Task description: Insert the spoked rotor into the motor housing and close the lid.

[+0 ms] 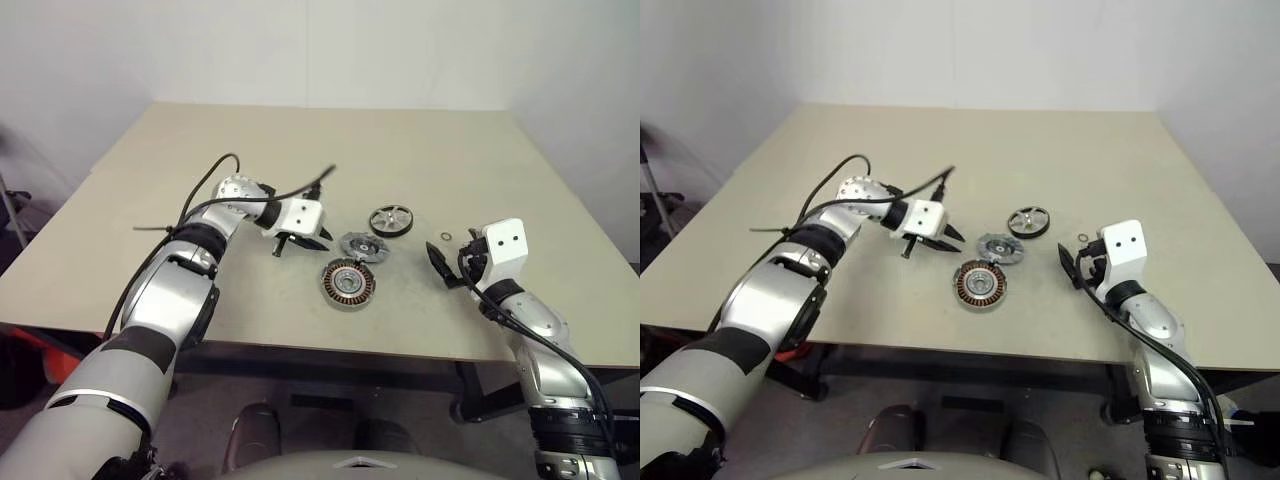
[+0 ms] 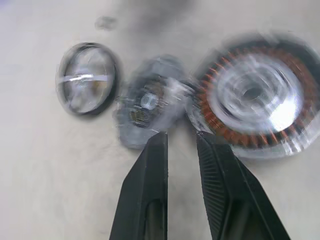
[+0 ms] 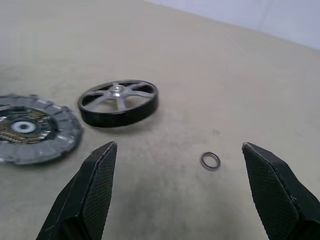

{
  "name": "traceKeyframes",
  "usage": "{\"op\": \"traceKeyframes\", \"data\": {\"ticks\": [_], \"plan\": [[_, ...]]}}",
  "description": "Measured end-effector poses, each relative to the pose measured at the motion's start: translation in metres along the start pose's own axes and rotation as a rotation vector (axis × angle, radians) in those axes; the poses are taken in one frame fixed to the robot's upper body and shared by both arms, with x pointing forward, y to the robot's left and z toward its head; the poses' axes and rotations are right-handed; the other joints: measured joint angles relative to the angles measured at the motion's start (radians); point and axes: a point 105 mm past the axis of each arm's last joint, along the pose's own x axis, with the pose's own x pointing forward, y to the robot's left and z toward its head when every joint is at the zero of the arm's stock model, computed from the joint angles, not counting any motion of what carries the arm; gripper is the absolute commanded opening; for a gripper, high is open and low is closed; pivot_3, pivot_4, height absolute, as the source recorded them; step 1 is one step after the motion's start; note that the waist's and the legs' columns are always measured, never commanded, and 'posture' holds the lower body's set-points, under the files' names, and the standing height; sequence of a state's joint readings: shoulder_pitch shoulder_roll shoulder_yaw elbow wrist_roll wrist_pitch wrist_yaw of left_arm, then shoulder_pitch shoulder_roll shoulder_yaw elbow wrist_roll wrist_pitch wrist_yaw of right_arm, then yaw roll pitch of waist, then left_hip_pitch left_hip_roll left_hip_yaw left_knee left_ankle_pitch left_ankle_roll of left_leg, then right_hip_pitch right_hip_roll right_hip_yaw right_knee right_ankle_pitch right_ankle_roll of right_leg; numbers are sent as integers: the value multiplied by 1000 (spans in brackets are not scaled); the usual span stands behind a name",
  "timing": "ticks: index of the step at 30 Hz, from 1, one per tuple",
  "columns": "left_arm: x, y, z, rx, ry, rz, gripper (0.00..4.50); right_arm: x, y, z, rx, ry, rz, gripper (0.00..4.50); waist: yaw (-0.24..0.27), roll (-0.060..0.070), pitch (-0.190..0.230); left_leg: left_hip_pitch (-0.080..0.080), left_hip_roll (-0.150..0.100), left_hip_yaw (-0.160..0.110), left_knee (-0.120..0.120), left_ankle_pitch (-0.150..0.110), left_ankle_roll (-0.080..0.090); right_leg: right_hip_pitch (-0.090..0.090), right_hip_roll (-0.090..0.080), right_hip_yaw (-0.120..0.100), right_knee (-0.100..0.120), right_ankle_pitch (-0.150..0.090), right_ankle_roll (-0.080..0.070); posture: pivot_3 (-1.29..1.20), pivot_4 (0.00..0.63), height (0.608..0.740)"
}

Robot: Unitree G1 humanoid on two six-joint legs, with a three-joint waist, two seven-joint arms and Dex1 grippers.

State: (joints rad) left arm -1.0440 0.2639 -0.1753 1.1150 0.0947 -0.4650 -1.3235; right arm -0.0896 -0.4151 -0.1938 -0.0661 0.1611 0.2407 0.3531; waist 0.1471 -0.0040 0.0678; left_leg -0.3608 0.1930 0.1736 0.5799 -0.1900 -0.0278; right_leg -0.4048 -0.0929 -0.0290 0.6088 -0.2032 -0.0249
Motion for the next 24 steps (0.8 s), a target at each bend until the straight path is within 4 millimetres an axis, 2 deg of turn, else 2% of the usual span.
{"op": "traceKeyframes", "data": {"ticks": [4,6,10,16,18,24], "plan": [[-9,-5,-6,-231,-141,157,964,15,-13,-4,26,53,-83,4500,-12,1,0,0,0,0,0,0,0,0,0,0,0,0,0,0,0,740],[-10,-16,-10,-327,-175,224,964,25,-16,-5,41,74,-109,4500,-19,1,-1,-1,1,0,0,0,0,0,0,0,0,0,0,0,0,740],[-2,-40,-12,-450,-208,310,964,43,-14,-11,62,126,-123,4500,-28,1,-1,-3,1,0,0,0,0,-1,0,-1,-1,0,0,0,0,740],[-7,-39,0,-469,-219,419,964,69,-4,-27,74,207,-89,4500,-45,2,-1,-3,2,0,0,1,-2,-1,2,-1,-1,0,0,0,0,740],[-8,-40,-1,-480,-210,441,964,73,-5,-33,80,229,-101,4500,-52,2,-1,-3,1,0,0,1,-1,-1,2,0,-1,0,0,0,0,740],[-12,-46,-5,-503,-193,478,964,85,-8,-34,93,225,-116,4500,-56,2,-1,-2,2,0,1,1,-1,-1,2,0,0,0,0,0,0,740]]}}
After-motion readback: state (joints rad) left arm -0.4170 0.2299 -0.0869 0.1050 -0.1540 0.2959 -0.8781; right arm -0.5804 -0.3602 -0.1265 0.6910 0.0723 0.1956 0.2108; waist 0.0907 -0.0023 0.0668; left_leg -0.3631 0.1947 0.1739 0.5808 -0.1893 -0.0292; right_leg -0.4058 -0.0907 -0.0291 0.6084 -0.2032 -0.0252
